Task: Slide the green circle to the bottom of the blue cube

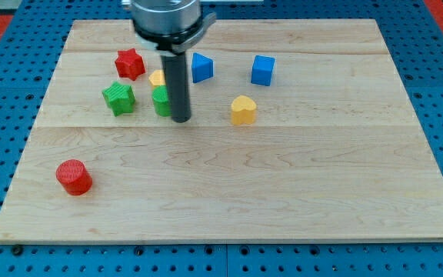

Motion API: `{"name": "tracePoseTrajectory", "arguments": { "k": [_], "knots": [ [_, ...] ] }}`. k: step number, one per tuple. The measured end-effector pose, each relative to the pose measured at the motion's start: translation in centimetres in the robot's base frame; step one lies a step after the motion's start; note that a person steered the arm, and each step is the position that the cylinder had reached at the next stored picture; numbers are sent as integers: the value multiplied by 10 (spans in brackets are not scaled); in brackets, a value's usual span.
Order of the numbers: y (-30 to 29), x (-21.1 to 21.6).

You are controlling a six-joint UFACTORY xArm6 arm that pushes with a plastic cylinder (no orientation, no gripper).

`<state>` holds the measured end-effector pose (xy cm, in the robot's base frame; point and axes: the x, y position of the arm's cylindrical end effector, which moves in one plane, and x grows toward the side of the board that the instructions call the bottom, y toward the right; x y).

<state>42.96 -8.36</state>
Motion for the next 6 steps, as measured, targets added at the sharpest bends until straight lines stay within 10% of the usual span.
{"name": "tracePoseTrajectory", "arguments": {
  "k": [2, 6],
  "knots": [
    [-87, -15],
    [131, -33]
  ]
}}
